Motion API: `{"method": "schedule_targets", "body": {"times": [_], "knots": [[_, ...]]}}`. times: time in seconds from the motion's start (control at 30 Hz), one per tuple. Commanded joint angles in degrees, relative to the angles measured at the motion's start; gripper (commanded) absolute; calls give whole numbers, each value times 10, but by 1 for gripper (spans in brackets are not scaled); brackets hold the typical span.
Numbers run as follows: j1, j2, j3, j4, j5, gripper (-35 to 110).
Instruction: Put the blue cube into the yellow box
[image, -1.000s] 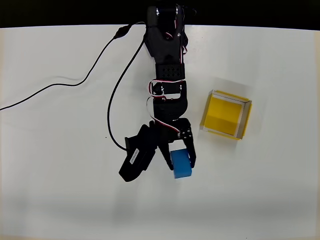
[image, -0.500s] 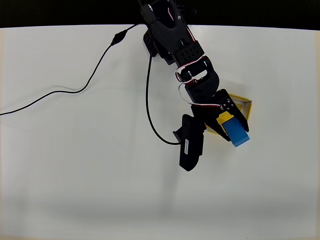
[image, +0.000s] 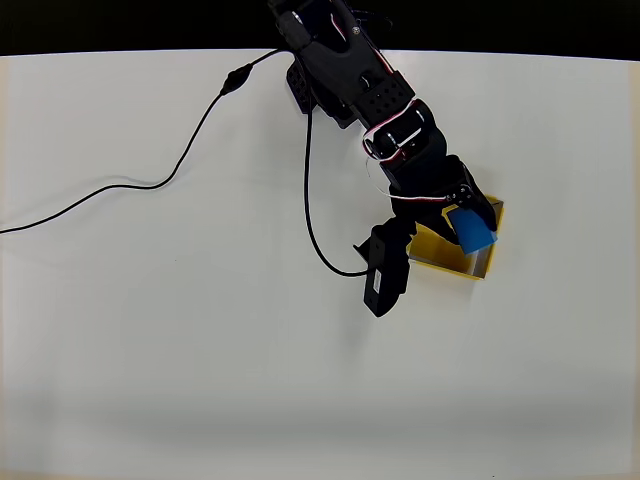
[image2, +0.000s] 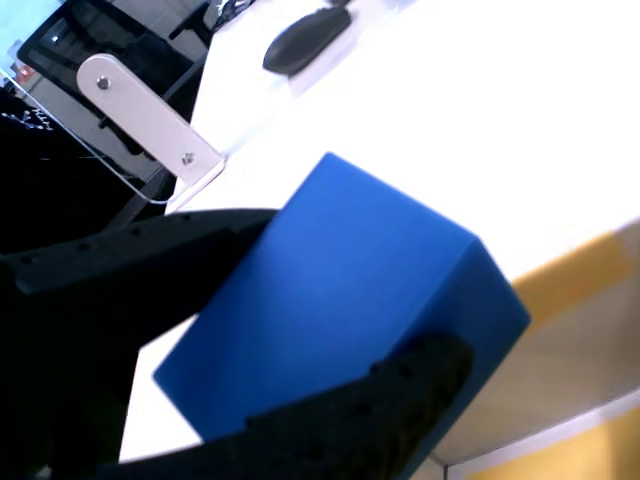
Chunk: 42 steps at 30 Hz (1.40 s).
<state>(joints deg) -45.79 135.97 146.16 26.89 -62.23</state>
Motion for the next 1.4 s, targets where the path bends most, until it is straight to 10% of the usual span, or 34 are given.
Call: {"method": "schedule_targets", "body": {"times": [0.0, 0.7, 1.37], "knots": [[-7, 2, -25, 1, 0, 19], [42, -100, 3, -118, -4, 38], [253, 64, -107, -21, -265, 10]]}}
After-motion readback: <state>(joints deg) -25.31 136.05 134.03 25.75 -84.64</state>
